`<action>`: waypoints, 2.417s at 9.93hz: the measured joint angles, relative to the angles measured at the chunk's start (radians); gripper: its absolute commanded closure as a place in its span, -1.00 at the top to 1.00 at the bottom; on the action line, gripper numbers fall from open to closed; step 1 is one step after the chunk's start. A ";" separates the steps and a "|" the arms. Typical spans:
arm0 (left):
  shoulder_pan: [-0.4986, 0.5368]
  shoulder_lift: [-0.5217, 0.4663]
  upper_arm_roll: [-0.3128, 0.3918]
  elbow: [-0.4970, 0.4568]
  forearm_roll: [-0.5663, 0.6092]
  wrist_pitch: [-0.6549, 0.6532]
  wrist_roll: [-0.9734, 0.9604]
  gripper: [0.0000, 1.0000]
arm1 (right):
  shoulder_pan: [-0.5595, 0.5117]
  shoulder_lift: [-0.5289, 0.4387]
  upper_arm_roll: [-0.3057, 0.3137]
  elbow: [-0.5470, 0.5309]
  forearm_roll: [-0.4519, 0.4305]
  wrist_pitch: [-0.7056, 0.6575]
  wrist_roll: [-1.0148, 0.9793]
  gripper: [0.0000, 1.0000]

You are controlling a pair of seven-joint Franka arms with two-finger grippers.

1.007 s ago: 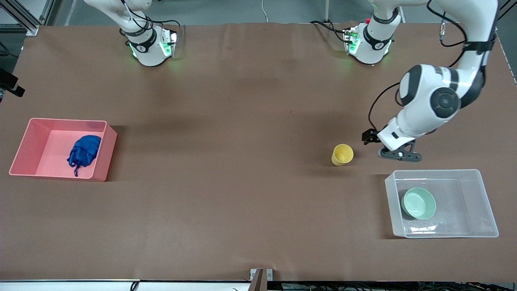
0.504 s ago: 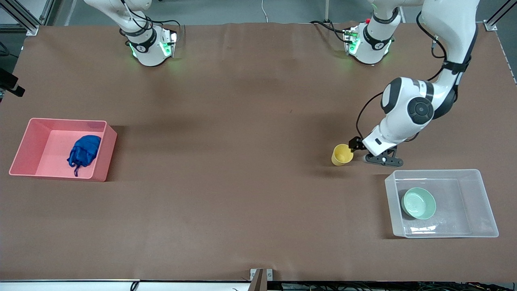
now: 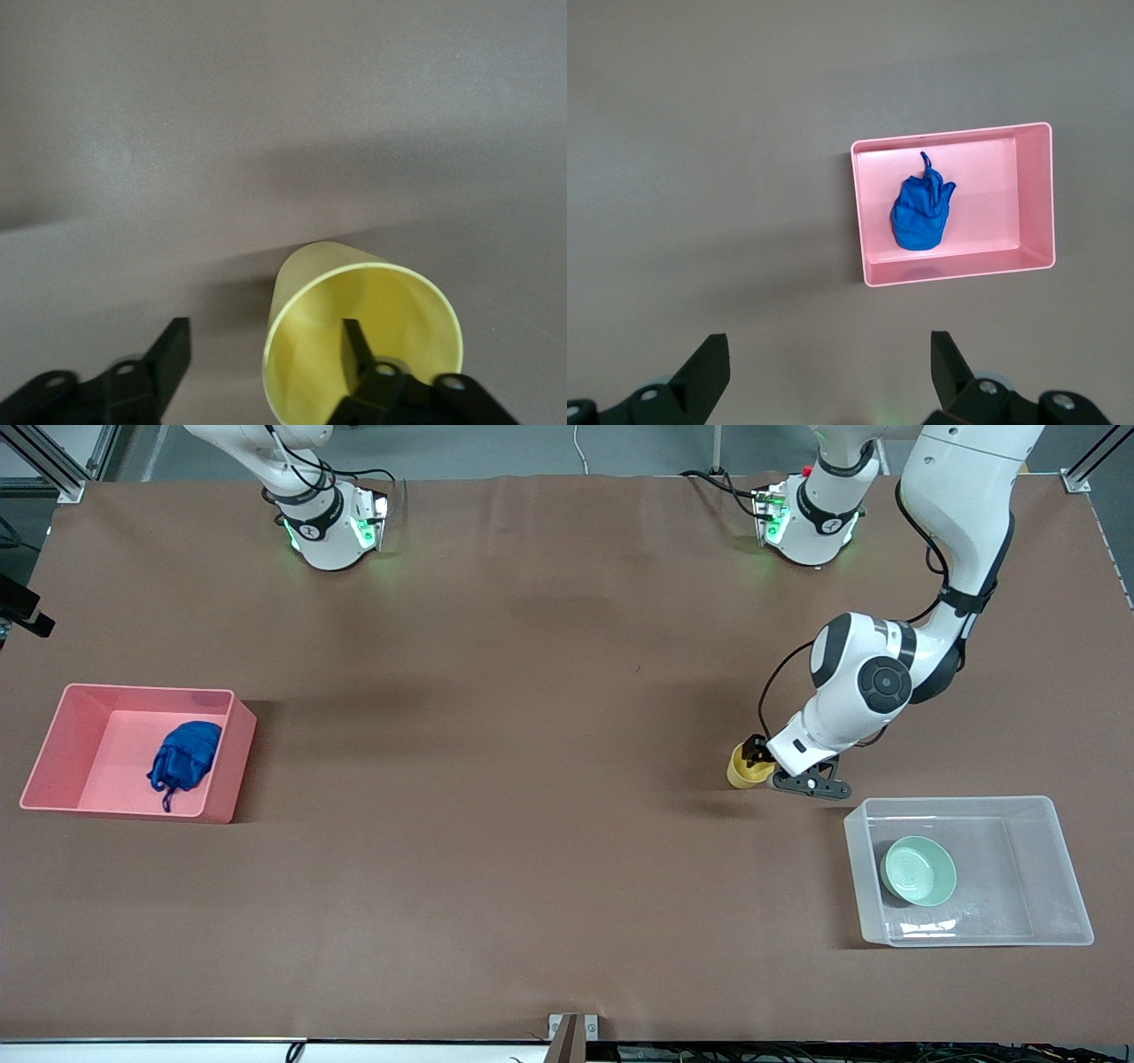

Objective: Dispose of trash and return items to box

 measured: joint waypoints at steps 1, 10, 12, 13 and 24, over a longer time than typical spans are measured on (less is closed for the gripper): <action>0.000 0.002 0.000 0.001 0.000 0.004 0.000 -1.00 | 0.000 0.000 0.000 0.000 0.000 0.000 0.000 1.00; 0.068 -0.048 0.003 0.251 0.000 -0.215 0.022 -1.00 | 0.000 0.001 0.000 0.000 0.000 -0.004 0.000 1.00; 0.115 -0.034 0.008 0.419 0.000 -0.373 0.088 -1.00 | 0.000 0.002 0.000 0.000 0.000 -0.004 0.000 1.00; 0.149 -0.013 0.011 0.482 0.000 -0.397 0.135 -1.00 | 0.000 0.002 0.000 0.000 0.000 -0.005 0.000 1.00; 0.291 0.362 0.119 0.821 0.015 -0.399 0.440 -0.99 | -0.001 0.003 0.000 0.000 0.000 -0.013 -0.003 1.00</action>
